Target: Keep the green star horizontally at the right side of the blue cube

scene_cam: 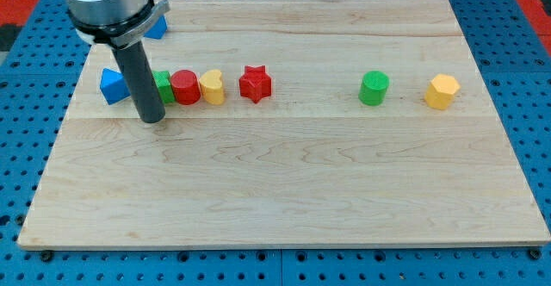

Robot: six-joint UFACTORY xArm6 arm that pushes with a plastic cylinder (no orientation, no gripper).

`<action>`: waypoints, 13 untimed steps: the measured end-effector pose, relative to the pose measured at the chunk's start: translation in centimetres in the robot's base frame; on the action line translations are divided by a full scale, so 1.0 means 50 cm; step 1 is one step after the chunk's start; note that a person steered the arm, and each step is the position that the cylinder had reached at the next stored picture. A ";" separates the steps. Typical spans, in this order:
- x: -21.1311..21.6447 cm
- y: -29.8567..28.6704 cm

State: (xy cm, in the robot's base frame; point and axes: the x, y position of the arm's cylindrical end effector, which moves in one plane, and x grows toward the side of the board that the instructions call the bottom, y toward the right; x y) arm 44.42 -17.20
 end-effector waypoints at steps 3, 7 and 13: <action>-0.168 -0.032; -0.346 0.196; -0.257 0.280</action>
